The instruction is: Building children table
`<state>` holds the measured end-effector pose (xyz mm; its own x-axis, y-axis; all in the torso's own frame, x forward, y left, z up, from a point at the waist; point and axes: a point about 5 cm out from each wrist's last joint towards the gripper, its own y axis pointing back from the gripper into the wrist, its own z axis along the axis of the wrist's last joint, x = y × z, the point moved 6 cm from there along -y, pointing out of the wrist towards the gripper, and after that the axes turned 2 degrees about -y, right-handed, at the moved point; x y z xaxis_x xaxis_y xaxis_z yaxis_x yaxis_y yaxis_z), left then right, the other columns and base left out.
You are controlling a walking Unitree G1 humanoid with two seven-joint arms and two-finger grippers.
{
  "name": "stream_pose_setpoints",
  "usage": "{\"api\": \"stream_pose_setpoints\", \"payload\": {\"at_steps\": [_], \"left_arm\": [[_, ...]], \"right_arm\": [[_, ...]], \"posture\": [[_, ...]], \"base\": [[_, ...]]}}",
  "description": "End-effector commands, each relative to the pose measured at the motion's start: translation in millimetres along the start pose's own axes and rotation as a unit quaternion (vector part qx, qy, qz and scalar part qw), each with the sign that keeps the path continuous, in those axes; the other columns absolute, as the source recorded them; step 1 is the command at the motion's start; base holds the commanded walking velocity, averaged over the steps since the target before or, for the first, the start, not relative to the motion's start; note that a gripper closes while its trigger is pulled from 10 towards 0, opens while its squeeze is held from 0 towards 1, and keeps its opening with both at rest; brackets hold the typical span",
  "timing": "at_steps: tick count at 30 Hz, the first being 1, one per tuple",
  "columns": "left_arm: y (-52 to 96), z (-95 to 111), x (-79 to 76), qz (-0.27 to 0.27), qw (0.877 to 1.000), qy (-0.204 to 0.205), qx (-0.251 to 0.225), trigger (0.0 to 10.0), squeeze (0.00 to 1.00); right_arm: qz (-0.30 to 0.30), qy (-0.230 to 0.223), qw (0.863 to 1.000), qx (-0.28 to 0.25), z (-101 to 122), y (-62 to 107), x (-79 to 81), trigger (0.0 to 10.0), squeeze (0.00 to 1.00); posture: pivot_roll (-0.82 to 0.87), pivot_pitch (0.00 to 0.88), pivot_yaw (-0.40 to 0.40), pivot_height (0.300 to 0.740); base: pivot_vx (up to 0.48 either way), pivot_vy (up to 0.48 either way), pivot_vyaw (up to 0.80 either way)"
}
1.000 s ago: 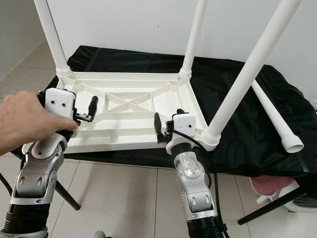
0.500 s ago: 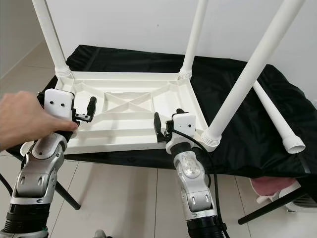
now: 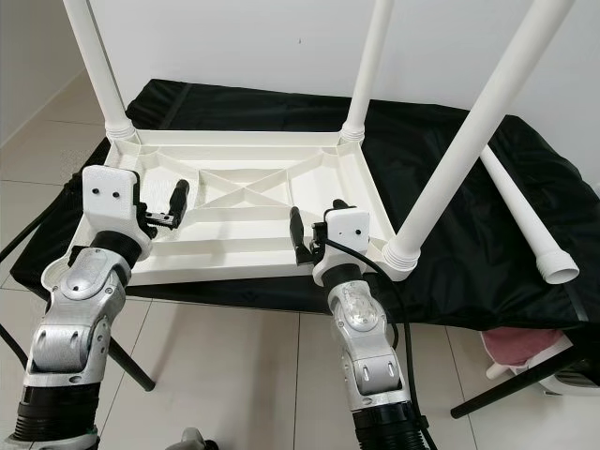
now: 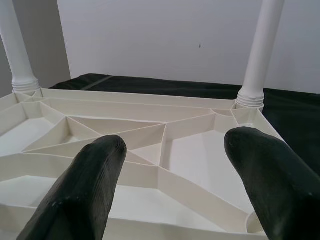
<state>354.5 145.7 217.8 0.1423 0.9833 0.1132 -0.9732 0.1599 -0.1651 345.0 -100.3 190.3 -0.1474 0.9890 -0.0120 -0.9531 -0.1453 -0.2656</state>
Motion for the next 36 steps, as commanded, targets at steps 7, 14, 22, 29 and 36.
{"api": "stream_pose_setpoints", "payload": {"at_steps": [7, 14, 22, 29, 36], "left_arm": [[5.9, -5.2, 10.7, 0.029, 0.995, 0.094, 0.009, 10.0, 0.0], [13.7, -12.3, 3.1, 0.023, 0.999, 0.028, 0.007, 10.0, 0.0], [15.4, -20.0, 1.4, 0.022, 0.999, -0.028, 0.018, 10.0, 0.0], [4.3, -7.0, 4.5, 0.055, 0.998, -0.039, -0.001, 10.0, 0.0], [13.6, -3.7, -6.2, 0.002, 0.998, -0.057, -0.008, 10.0, 0.0]], "right_arm": [[0.004, -0.001, 1.0, -0.007, 4.6, -0.6, 1.0, 10.0, 0.0], [0.019, -0.01, 1.0, -0.008, 6.8, -6.1, 8.3, 10.0, 0.0], [0.033, -0.006, 0.999, -0.011, 8.5, -12.3, 14.9, 10.0, 0.0], [0.003, 0.006, 1.0, -0.021, 13.5, -9.8, -2.8, 10.0, 0.0], [0.005, 0.03, 0.999, -0.02, 11.5, -1.3, -6.1, 10.0, 0.0]], "posture": [[0.07, 0.048, -0.039, 0.74], [0.06, 0.051, -0.064, 0.74], [0.06, 0.044, -0.073, 0.74], [0.07, 0.039, -0.066, 0.74], [0.07, 0.038, -0.058, 0.74]], "base": [[0.0, 0.0, 0.0], [0.0, 0.0, 0.0], [0.0, 0.0, 0.0], [0.0, 0.0, 0.0], [0.0, 0.0, 0.0]]}}
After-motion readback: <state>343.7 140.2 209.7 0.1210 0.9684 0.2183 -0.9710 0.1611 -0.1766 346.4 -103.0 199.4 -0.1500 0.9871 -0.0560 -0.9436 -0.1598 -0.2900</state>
